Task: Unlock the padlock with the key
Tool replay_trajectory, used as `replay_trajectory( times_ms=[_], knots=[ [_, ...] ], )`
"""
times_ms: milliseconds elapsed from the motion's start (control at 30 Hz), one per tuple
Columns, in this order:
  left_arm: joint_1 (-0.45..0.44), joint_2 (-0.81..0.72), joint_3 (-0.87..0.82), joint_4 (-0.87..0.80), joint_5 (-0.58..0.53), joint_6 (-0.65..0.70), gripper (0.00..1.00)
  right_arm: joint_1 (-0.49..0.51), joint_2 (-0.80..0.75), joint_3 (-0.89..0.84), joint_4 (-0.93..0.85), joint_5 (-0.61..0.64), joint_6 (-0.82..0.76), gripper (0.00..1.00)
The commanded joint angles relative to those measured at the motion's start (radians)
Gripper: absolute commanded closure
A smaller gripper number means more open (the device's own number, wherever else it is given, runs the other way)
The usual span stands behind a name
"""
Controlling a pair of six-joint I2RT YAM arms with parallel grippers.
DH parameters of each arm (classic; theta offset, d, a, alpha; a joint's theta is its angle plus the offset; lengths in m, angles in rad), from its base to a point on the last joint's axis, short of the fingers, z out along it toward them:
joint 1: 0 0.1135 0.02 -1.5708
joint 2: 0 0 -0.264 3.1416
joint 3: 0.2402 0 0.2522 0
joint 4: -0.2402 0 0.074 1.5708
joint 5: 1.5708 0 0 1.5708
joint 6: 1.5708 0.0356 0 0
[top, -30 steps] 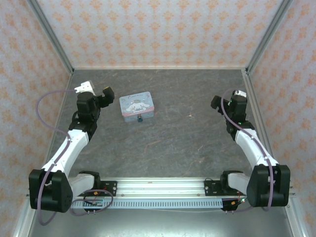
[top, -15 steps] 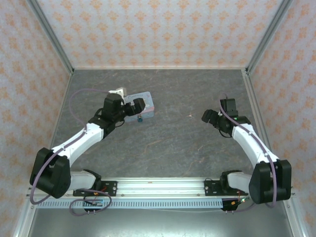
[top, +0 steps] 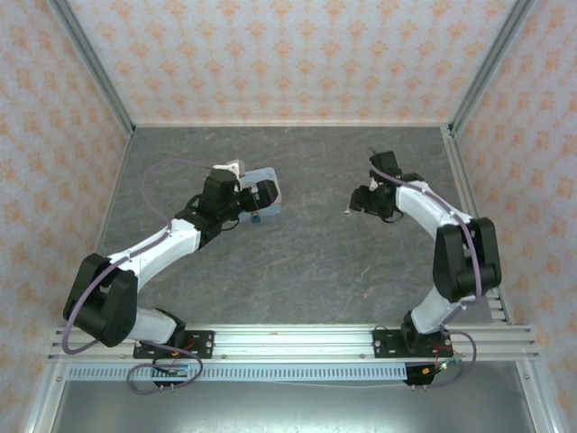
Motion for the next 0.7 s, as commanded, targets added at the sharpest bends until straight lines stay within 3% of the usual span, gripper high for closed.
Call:
replay_trajectory(
  times_ms=[0, 333, 667],
  knots=[
    [-0.008, 0.002, 0.032, 0.016, 0.003, -0.008, 0.0, 0.003, 0.085, 0.069, -0.065, -0.044, -0.089, 0.46],
    [-0.012, 0.004, 0.039, 0.006, -0.005, -0.015, 0.0, 0.003, 0.255, 0.175, -0.027, -0.134, -0.154, 0.48],
    [-0.013, 0.018, 0.049, 0.0, -0.009, -0.019, 0.0, 0.004, 0.296, 0.165, -0.022, -0.15, -0.154, 0.56]
  ],
)
